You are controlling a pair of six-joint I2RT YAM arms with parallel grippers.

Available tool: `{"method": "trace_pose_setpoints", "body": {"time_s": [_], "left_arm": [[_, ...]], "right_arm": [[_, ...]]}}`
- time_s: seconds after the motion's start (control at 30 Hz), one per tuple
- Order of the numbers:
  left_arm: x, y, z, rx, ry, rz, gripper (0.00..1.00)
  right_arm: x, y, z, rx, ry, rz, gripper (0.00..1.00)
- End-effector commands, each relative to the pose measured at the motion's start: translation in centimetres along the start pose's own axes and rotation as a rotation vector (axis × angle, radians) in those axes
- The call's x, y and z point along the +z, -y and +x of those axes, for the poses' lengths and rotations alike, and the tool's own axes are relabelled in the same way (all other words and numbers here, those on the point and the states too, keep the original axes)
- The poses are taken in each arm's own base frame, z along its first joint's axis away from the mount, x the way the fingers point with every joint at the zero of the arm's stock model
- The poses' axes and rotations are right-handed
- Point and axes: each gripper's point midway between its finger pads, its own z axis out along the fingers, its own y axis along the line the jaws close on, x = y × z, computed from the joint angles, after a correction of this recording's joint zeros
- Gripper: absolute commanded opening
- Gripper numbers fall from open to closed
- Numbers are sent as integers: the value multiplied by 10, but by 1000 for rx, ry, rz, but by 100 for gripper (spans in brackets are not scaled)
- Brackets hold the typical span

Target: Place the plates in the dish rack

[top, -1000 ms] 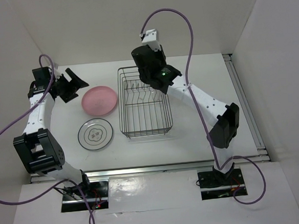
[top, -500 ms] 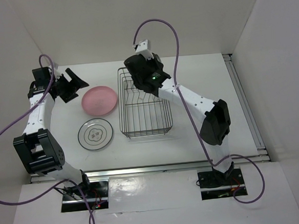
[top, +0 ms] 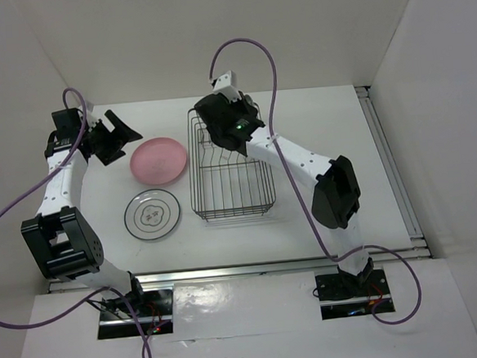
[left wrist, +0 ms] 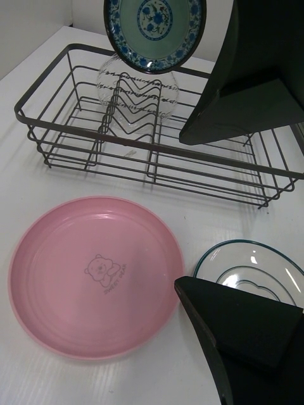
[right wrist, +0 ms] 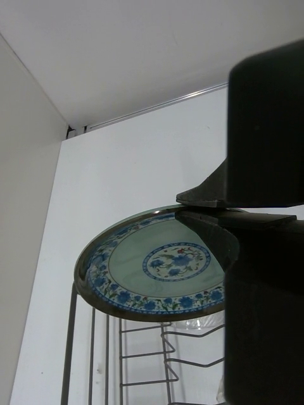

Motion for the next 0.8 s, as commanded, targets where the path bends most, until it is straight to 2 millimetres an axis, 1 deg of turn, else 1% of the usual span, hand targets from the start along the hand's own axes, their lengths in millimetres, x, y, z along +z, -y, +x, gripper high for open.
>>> {"method": "trace_pose_setpoints", "body": {"time_s": [0.0,0.03,0.13,0.17,0.2,0.27,0.47,0.6,0.67,0.7,0.77], "left_arm": [[-12,15,-6,32,37,45,99],[-12,15,-6,32,37,45,99],[-12,15,-6,32,37,45,99],[-12,15,-6,32,37,45,99],[-12,15,-6,32,37,45,99],[-11,15,-8,36,44,49,99],[-11,15,-8,37,44,49,99],[-11,15,-8,37,44,49,99],[-11,15,-8,37,44,49,99],[-11,15,-8,37,44,49,99],[-11,15,-8,37,44,49,99]], "right_arm": [[8,1,7,13,-13,34,0],[10,-4,11,2,-18,25,0],[12,-8,13,-6,-22,25,0],[17,-8,19,-13,-34,33,0],[17,-10,19,-13,-35,21,0],[20,-16,25,-31,-43,21,0],[21,-21,26,-34,-45,12,0],[24,-29,35,-49,-58,3,0],[24,-31,35,-40,-59,-6,0],[25,-34,39,-57,-66,-5,0],[25,-34,39,-57,-66,-5,3]]}}
